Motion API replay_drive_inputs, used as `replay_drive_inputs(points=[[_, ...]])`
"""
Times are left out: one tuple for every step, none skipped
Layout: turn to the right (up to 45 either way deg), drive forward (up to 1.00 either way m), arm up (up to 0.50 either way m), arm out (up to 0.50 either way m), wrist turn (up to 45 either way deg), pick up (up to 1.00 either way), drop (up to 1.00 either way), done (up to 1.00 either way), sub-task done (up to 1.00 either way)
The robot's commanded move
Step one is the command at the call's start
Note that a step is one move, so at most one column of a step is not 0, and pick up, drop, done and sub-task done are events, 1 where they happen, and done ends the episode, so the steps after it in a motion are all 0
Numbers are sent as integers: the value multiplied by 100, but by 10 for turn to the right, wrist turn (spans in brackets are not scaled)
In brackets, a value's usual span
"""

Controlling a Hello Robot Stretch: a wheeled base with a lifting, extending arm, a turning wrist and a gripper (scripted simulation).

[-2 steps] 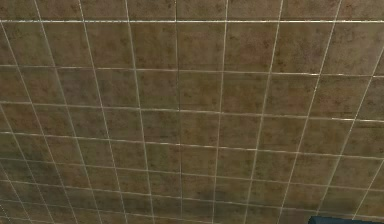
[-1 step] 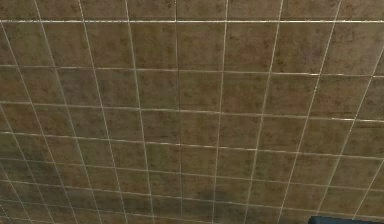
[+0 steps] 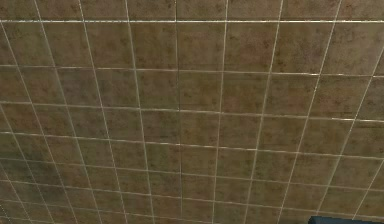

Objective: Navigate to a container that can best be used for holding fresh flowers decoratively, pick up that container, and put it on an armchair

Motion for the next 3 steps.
replay_drive_inputs(points=[[0, 0, -32, 0, 0, 0, 0, 0, 0], [0, 0, 0, 0, 0, 0, 100, 0, 0], [0, 0, 10, 0, 0, 0, 0, 0, 0]])
